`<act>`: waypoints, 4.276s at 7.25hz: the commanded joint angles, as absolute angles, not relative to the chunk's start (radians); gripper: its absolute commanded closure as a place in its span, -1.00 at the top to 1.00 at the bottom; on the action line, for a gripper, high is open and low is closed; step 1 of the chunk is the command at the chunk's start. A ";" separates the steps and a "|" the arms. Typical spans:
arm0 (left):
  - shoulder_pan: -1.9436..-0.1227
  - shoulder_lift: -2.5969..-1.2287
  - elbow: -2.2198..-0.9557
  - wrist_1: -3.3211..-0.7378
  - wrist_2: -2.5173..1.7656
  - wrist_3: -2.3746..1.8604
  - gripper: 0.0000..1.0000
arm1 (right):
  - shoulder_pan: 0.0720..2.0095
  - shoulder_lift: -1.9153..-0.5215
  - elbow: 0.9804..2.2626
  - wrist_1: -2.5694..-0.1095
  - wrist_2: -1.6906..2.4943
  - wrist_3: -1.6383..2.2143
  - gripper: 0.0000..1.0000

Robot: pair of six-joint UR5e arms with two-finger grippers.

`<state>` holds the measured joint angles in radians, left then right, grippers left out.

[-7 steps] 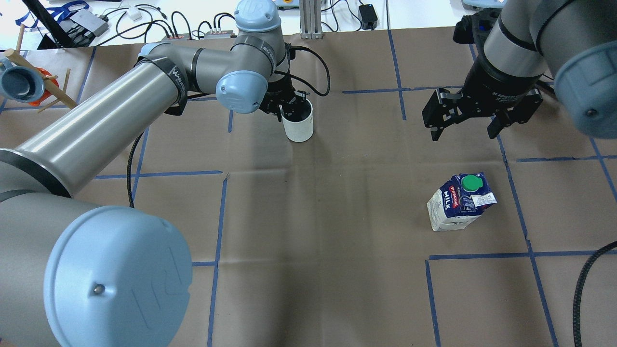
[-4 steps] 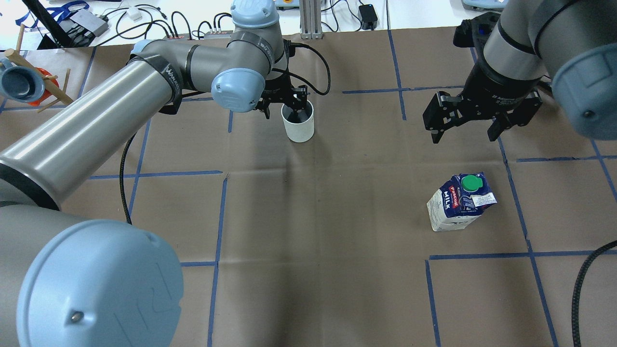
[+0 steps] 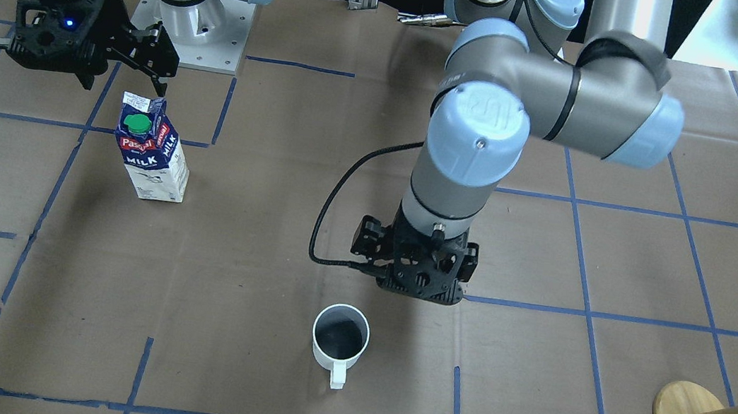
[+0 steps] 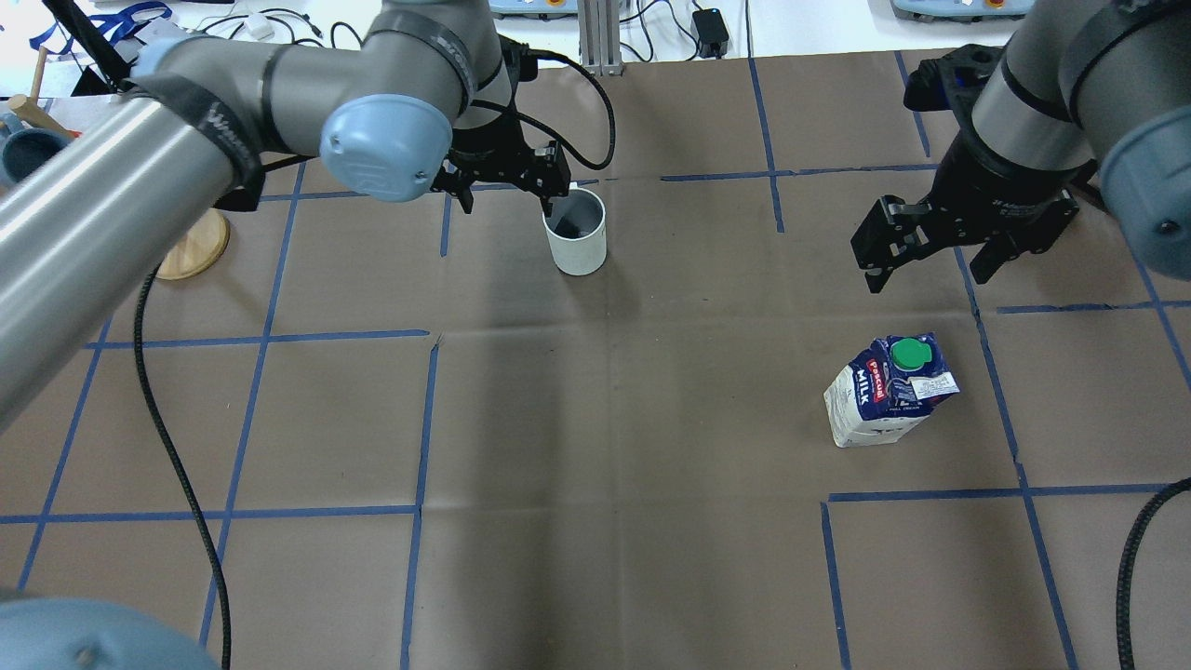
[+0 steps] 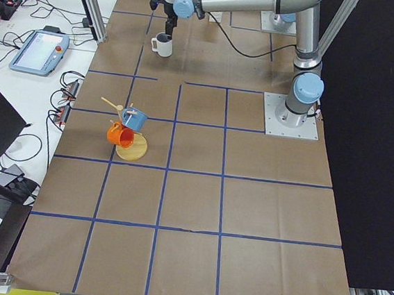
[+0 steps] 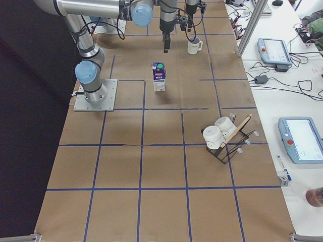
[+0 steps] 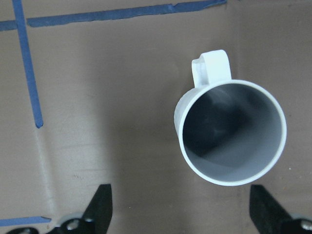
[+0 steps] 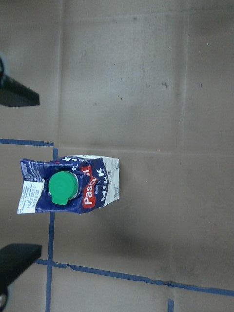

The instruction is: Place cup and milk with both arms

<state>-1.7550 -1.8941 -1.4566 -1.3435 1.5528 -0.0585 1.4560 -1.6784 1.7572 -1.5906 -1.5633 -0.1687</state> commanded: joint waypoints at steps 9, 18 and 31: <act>-1.502 -1.264 -1.784 -1.770 1.540 0.069 1.00 | 1.376 -1.718 2.017 -1.849 -1.543 -0.183 1.00; -1.502 -1.410 -1.626 -1.712 1.557 0.172 1.00 | 1.384 -1.661 2.095 -1.956 -1.514 -0.198 0.26; -1.502 -1.407 -1.582 -1.798 1.595 0.172 1.00 | 1.618 -1.228 1.312 -1.634 -1.529 0.037 0.02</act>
<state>-1.5017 -1.4109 -1.5797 -1.7978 1.5954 0.1718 1.5928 -1.3098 1.4131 -1.6402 -1.5294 0.0084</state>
